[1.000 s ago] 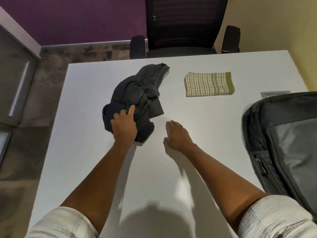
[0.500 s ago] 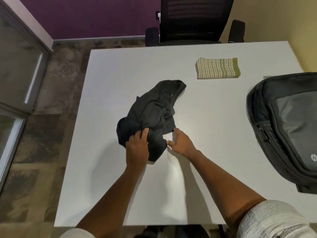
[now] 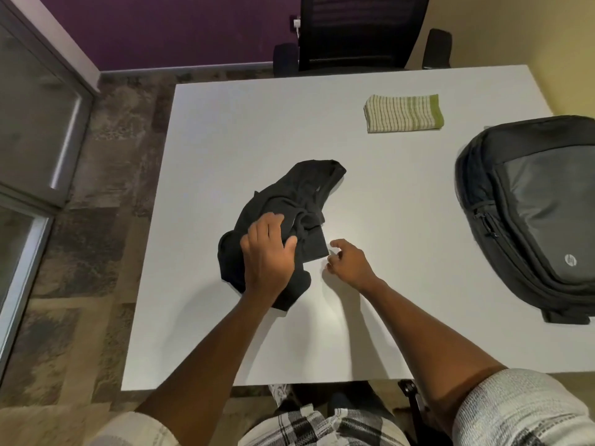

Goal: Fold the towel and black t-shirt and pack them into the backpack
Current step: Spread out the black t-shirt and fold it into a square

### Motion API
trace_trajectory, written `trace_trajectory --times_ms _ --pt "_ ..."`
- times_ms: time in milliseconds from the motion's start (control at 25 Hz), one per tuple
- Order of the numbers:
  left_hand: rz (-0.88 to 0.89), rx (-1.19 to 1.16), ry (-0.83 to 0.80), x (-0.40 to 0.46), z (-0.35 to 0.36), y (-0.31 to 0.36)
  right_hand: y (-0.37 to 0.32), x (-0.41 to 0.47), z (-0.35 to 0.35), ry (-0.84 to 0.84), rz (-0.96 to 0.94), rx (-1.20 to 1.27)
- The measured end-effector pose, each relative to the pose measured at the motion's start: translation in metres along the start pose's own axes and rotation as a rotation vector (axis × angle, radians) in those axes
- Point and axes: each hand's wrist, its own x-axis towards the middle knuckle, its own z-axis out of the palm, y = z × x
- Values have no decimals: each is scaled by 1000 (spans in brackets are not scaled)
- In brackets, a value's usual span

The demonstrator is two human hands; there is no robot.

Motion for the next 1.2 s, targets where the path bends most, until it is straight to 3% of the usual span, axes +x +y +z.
trace_trajectory --times_ms 80,240,320,400,560,760,880,1200 --pt "-46 86 -72 35 5 1 -1 6 -12 -59 37 60" --pt "-275 163 -487 95 8 -10 -7 21 -33 -81 26 174" --pt "-368 155 -578 107 7 -16 -12 29 -41 -110 16 280" --pt "-347 131 -538 108 7 -21 -17 36 -46 -170 -9 355" --pt "-376 -123 -384 106 -11 -22 -25 50 -45 -232 -130 223" --pt "-383 -375 -327 106 -47 -20 -47 50 -22 -265 -128 65" --pt "-370 -492 -301 110 -71 -19 -50 45 -8 -197 -121 -43" --pt "-285 -724 -234 131 -133 -11 -89 15 -33 157 -145 3"
